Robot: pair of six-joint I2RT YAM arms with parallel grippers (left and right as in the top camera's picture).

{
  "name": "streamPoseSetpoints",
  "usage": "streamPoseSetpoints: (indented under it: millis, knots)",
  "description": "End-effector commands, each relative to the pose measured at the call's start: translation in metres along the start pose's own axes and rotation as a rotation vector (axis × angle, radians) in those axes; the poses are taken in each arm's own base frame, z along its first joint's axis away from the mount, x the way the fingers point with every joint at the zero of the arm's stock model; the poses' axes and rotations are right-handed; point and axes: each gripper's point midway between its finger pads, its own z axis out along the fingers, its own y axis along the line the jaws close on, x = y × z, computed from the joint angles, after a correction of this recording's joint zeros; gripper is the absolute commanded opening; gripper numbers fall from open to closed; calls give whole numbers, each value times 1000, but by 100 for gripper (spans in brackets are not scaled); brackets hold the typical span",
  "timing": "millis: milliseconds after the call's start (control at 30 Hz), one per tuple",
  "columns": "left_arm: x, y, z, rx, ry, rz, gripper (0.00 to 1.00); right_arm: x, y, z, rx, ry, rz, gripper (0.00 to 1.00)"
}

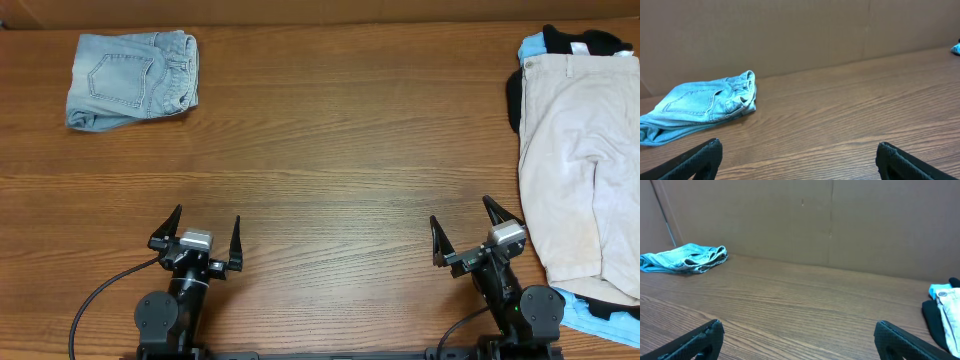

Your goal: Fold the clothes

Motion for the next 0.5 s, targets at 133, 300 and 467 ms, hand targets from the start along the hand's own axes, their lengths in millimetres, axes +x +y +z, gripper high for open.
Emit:
streamPoseSetpoints:
  millis: [133,300,467]
  knots:
    - [0,0,0,-1,-4,-20,100,1,-1,0,6,-6,1,100]
    - [0,0,0,-1,-4,-20,100,1,-1,0,5,-6,1,100]
    - [0,0,0,-2,-4,-19,100,1,-4,0,24,-6,1,100]
